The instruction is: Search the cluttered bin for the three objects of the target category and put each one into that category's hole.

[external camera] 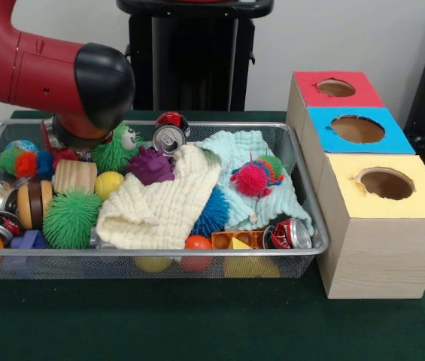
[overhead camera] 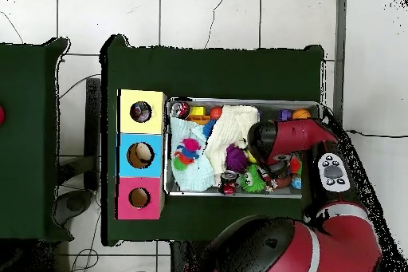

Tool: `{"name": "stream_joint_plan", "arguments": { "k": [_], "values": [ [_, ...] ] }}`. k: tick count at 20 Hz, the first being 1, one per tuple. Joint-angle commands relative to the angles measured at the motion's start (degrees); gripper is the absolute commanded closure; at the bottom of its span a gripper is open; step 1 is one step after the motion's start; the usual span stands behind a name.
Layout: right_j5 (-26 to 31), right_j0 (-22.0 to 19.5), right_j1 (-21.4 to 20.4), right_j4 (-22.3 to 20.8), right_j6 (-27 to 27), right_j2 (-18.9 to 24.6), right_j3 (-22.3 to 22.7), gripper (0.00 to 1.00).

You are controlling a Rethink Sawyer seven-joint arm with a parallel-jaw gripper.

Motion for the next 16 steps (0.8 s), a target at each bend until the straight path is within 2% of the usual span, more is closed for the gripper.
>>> {"name": "stream_joint_plan", "arguments": {
  "k": [1, 3, 4, 16],
  "values": [
    [-8.26, -2.03, 8.27, -3.81, 2.78, -1.58, 4.74, 0.00],
    [-8.81, -2.19, 8.32, -3.51, 2.71, -1.28, 5.45, 0.00],
    [-8.65, -2.13, 8.41, -3.14, 2.48, -1.00, 5.33, 1.00],
    [-6.94, -2.20, 8.58, -1.60, 0.77, 0.32, 2.52, 1.00]
  ]
}}
